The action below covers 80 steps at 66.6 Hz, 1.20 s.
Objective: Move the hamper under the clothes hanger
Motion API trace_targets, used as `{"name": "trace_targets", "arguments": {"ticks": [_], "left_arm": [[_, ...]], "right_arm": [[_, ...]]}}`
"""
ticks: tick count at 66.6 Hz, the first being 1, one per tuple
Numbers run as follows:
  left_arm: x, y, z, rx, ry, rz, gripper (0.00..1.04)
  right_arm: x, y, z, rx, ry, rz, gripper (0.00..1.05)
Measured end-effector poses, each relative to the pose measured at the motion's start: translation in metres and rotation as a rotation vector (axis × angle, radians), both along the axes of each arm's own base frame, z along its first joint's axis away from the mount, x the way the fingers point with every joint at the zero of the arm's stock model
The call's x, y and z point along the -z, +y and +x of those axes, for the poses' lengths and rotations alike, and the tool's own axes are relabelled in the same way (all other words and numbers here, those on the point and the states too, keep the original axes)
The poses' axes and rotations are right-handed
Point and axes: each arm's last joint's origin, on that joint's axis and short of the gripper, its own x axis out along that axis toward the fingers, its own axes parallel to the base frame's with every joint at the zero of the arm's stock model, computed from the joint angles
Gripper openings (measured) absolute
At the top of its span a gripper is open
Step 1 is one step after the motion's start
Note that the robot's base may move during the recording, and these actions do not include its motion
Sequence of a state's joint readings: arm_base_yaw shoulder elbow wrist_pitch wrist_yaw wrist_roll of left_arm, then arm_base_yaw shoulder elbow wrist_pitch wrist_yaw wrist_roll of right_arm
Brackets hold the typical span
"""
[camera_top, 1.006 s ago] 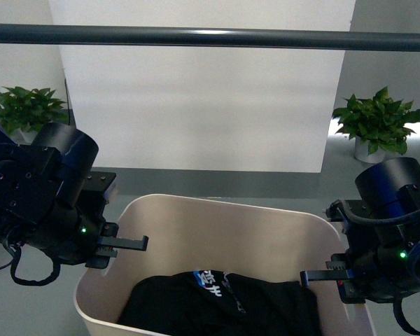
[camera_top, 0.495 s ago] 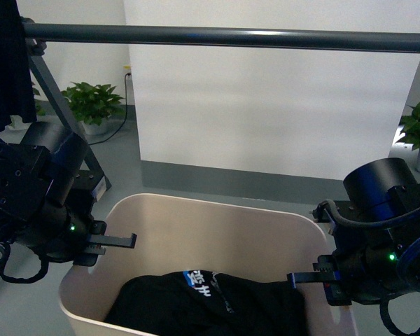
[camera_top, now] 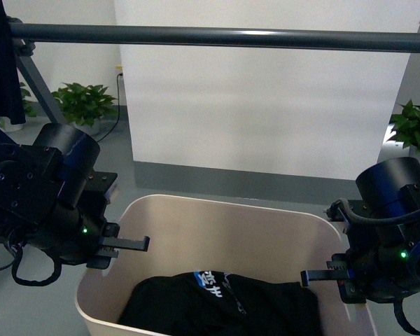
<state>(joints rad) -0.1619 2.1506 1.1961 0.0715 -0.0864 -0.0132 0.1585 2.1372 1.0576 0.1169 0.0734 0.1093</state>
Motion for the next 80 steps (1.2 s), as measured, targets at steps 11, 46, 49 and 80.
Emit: {"name": "trace_targets", "arguments": {"ticks": [11,46,49,80], "left_arm": [[0.001,0.002,0.0,-0.058,-0.042,-0.021,0.04],[0.019,0.005,-0.003,-0.1,0.028,-0.024,0.04],[0.021,0.005,-0.002,-0.101,0.028,-0.024,0.04],[0.045,-0.008,-0.001,-0.075,0.055,-0.023,0.04]], "right_arm": [[0.002,0.003,-0.001,0.014,-0.083,0.09,0.03],[0.023,0.001,0.002,0.047,-0.042,0.113,0.03],[0.025,0.001,0.004,0.05,-0.04,0.112,0.03],[0.057,-0.004,0.005,0.072,0.014,0.088,0.03]]}}
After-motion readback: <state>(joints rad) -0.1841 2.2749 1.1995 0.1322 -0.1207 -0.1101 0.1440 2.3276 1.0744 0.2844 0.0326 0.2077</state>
